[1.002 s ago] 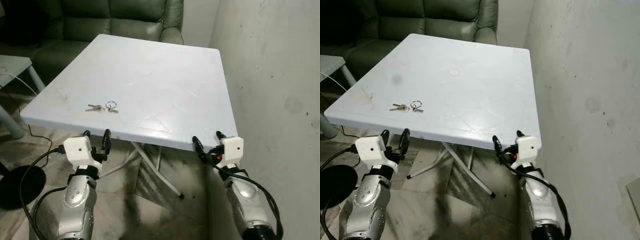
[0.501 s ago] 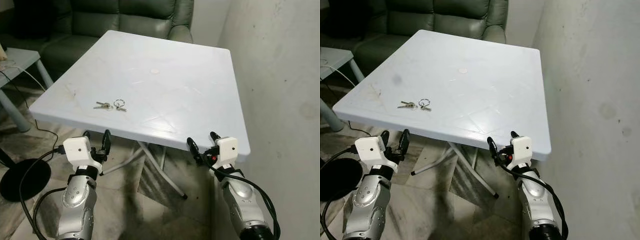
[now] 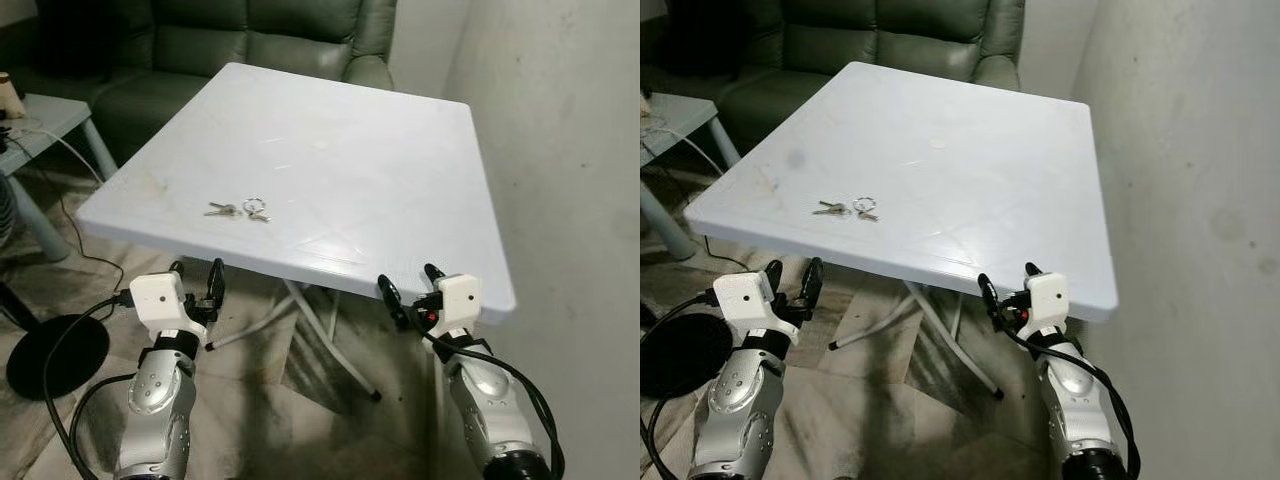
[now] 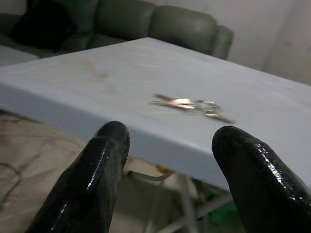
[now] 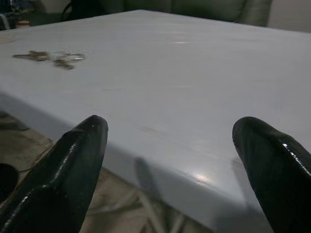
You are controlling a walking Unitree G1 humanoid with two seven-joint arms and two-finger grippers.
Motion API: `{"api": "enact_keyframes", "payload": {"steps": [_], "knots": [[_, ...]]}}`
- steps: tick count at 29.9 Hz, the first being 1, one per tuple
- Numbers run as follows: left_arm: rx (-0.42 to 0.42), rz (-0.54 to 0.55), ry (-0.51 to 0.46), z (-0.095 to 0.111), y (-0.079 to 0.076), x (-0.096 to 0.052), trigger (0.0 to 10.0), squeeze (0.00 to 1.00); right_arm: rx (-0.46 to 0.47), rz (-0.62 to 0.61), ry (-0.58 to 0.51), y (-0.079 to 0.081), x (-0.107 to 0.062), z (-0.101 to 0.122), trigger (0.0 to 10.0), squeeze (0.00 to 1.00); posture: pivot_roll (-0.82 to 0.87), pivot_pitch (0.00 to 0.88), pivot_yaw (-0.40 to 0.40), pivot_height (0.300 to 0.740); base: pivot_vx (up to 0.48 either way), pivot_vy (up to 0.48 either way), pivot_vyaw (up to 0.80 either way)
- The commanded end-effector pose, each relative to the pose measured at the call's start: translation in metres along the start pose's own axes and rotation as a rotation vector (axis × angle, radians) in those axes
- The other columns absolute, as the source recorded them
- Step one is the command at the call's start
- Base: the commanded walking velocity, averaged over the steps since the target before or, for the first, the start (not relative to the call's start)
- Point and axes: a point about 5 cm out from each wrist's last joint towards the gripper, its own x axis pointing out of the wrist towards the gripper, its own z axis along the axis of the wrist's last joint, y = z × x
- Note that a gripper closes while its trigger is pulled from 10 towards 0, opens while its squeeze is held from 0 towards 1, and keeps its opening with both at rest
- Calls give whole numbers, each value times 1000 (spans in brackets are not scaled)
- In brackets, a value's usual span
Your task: Hang keys on a hook
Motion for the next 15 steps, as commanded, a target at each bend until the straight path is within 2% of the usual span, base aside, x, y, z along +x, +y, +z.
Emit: {"api": "enact_keyframes", "payload": {"steps": [1,15], "knots": [[-2,-6,4,1,0,1,10000,0,-2,-10,-17,-4,0,5,10000,0,-71,41,-53,740,0,480,0],[0,-4,1,2,2,1,10000,0,2,-10,-17,-3,0,5,10000,0,-68,41,-50,740,0,480,0]]}}
